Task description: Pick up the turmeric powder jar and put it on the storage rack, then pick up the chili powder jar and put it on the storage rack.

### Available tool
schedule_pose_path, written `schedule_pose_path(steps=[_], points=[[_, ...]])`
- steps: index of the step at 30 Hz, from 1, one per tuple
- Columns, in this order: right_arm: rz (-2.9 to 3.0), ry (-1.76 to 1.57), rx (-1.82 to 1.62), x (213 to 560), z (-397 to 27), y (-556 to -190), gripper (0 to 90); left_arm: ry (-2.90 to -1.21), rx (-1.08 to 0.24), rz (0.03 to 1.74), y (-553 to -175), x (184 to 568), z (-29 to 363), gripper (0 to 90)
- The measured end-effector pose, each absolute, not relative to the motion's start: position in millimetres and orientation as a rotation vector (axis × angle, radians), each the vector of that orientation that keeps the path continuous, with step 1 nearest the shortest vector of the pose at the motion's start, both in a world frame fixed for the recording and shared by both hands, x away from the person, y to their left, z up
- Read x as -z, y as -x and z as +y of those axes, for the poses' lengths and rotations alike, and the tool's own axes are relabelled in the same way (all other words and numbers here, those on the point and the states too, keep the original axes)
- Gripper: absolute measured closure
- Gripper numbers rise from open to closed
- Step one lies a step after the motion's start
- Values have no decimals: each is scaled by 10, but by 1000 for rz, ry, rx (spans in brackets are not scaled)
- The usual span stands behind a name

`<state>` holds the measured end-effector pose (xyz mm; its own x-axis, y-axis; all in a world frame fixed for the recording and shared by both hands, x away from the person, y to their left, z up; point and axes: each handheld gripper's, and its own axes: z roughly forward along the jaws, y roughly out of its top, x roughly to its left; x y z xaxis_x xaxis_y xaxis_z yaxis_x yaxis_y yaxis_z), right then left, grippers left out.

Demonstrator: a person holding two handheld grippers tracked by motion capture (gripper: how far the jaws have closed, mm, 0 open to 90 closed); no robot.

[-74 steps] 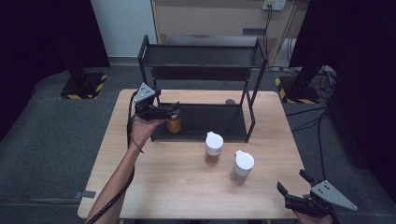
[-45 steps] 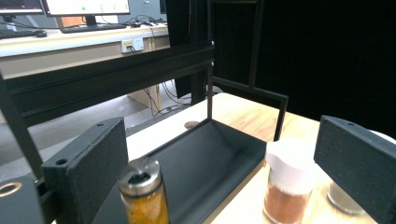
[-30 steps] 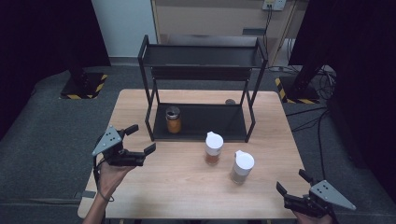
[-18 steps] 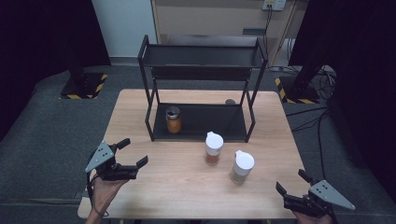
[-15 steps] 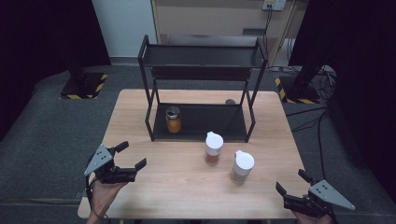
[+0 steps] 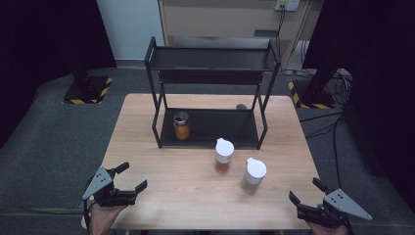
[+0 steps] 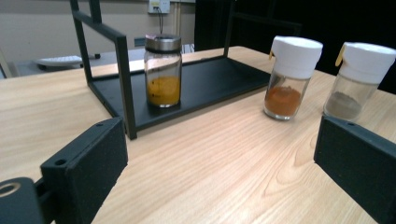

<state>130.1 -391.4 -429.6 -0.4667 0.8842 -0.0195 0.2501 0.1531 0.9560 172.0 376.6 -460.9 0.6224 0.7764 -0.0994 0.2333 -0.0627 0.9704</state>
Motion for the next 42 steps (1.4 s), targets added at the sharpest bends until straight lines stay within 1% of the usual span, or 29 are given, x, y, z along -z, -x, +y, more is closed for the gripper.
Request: schedule_pose_path(steps=[11, 24, 42], points=[[1828, -1075, -1340, 4300, -3918, -1309, 56, -1627, -501, 812, -1764, 4700, 3850, 26], [1833, -1080, -1340, 4302, -3915, -1326, 55, -1659, -514, 808, -1754, 4691, 3842, 10], [1834, -1074, -1340, 4300, -3914, -1320, 55, -1648, -523, 815, -1733, 4695, 3847, 0]])
